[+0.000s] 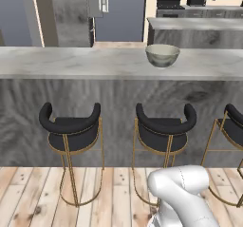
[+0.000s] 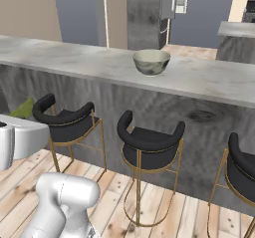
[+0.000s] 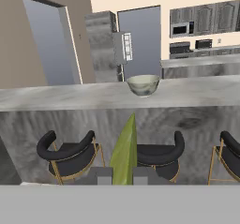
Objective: There is a bowl on the dining counter. Grab a lemon wedge from the fridge and place it in the bowl. Then get the liquor bottle and glass cup from the cabinet and place them next to the bowl.
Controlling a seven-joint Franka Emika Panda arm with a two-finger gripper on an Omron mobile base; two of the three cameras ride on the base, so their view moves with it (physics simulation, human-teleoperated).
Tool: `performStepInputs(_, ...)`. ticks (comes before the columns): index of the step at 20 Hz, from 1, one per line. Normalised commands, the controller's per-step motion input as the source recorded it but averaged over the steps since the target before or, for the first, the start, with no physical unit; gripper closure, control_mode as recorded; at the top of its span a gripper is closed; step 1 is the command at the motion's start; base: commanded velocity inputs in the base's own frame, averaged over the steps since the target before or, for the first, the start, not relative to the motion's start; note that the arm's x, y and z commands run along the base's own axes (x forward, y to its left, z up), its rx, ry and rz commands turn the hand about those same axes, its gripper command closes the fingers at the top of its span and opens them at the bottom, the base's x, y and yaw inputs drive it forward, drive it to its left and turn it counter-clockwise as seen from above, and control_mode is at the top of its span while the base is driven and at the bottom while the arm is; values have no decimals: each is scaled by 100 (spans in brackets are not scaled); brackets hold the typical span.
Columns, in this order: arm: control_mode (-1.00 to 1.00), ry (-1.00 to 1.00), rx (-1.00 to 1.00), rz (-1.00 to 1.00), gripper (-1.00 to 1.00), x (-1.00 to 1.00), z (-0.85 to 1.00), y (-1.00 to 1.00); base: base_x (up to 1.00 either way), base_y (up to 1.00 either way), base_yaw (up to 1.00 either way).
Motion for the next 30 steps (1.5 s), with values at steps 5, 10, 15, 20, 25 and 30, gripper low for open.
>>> performStepInputs(5,100,0,0,0,100,0,0,0,66,49,-37)
performStepInputs(10,100,0,0,0,100,0,0,0,43,2,-36)
performStepInputs(15,100,0,0,0,100,0,0,0,63,0,-31)
performStepInputs(20,100,0,0,0,100,0,0,0,86,0,-19)
performStepInputs(25,100,0,0,0,100,0,0,0,57,0,-12)
performStepInputs(30,-100,0,0,0,100,4,1,0,7,0,-1)
